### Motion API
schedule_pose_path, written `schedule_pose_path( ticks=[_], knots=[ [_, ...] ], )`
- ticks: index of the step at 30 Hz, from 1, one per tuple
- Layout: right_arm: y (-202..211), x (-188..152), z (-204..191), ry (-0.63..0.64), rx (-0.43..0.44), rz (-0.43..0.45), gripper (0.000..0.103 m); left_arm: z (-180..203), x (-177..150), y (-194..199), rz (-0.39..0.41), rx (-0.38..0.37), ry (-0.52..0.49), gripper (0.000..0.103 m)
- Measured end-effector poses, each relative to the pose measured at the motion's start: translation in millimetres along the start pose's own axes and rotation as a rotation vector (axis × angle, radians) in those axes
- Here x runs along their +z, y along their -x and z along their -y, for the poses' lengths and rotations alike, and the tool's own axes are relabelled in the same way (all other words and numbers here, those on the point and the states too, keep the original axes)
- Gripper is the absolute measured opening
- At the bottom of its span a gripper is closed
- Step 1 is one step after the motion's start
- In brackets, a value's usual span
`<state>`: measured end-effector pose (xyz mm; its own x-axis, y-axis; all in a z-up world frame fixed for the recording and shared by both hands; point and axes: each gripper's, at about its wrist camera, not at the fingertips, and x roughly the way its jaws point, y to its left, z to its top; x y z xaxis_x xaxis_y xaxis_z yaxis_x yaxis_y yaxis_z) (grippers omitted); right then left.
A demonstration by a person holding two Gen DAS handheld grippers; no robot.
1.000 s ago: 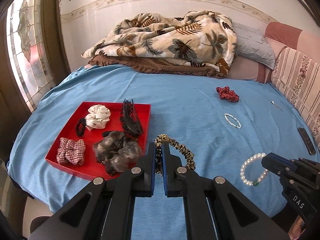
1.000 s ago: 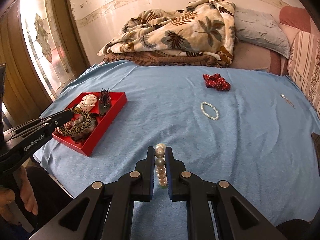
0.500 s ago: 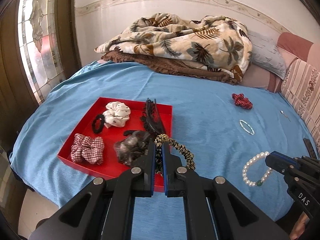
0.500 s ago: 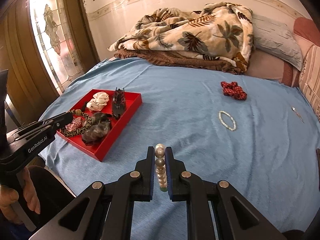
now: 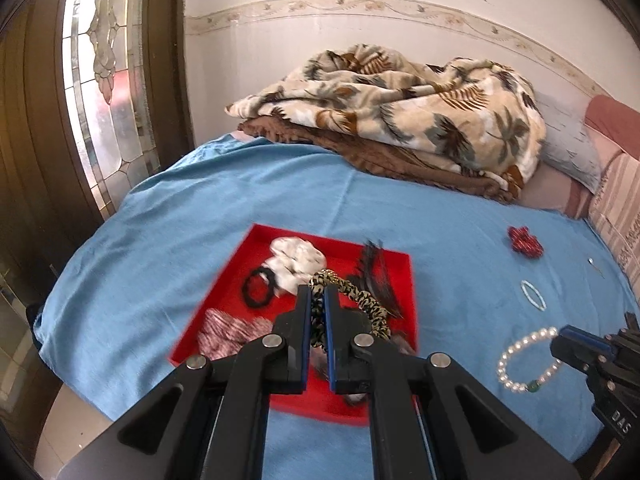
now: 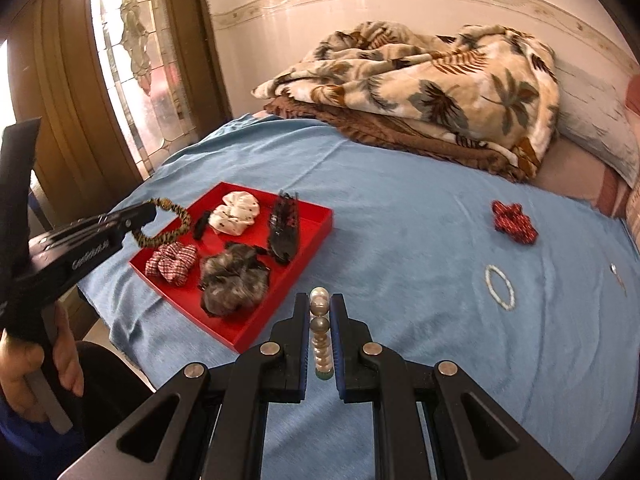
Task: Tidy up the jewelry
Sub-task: 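Carry the leopard bracelet with the left tool toward the red tray while the right tool carries the pearls, then open the left tool over the red tray while the right tool releases the pearl bracelet there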
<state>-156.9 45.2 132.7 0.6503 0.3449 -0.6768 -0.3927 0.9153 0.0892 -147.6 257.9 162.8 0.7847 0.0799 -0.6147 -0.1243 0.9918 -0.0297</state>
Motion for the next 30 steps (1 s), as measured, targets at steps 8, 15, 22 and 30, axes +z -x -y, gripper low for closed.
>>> schedule_pose_path(
  ticks=[8,15,22,30],
  knots=[
    [-13.8,28.4,-21.9,0.02,0.053,0.0,0.011,-48.3,20.5,-36.6,-0.047,-0.072,0.131,0.006],
    [-31.1,50.5,-40.2,0.041,0.079,-0.002,0.011,-70.6,27.6,-72.8,-0.104,-0.064,0.179,0.006],
    [-64.4,75.3,-65.9,0.07,0.125,-0.013,0.011,-76.8,24.5,-103.1,-0.154,-0.075,0.185,0.006],
    [-124.2,98.0,-101.2,0.134,0.137,-0.064,0.011,-86.3,9.7,-120.7,-0.201,-0.102,0.207,0.006]
  ],
)
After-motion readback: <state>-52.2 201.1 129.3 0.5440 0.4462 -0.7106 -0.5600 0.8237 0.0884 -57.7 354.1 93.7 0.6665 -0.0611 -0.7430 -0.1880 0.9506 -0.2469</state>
